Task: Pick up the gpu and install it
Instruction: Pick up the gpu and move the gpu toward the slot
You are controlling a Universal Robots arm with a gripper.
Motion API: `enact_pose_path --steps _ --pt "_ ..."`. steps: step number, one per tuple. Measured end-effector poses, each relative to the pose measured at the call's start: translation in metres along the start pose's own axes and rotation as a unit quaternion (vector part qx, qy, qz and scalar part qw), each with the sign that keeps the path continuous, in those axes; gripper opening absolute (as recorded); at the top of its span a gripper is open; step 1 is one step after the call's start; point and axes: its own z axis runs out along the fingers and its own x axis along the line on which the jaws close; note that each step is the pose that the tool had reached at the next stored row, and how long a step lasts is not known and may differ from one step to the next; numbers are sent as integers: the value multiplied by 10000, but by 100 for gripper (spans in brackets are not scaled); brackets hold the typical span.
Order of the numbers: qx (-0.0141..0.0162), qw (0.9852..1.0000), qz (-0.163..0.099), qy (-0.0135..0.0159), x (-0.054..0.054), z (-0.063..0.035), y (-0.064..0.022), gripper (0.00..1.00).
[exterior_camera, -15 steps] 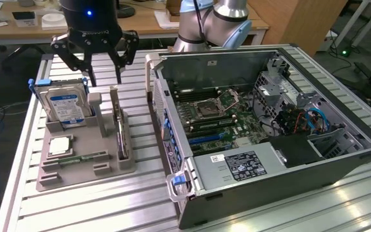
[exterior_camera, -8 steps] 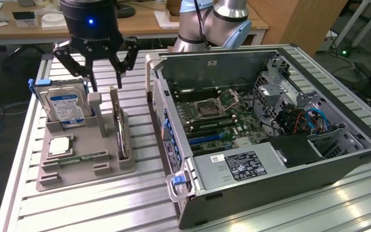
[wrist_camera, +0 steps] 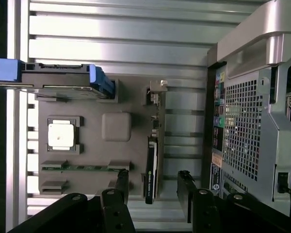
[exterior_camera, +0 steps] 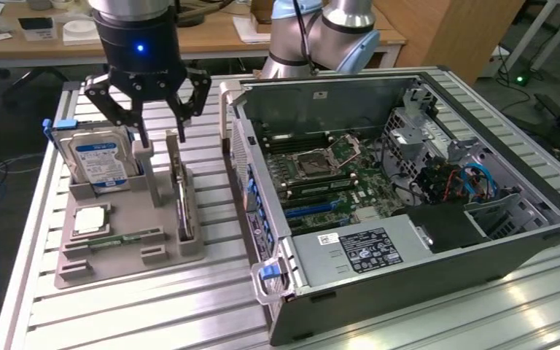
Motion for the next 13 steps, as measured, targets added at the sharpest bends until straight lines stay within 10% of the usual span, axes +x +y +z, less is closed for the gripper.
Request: enact_pose_path --steps 13 --pt "4 10000 1 -1 7 221 -93 53"
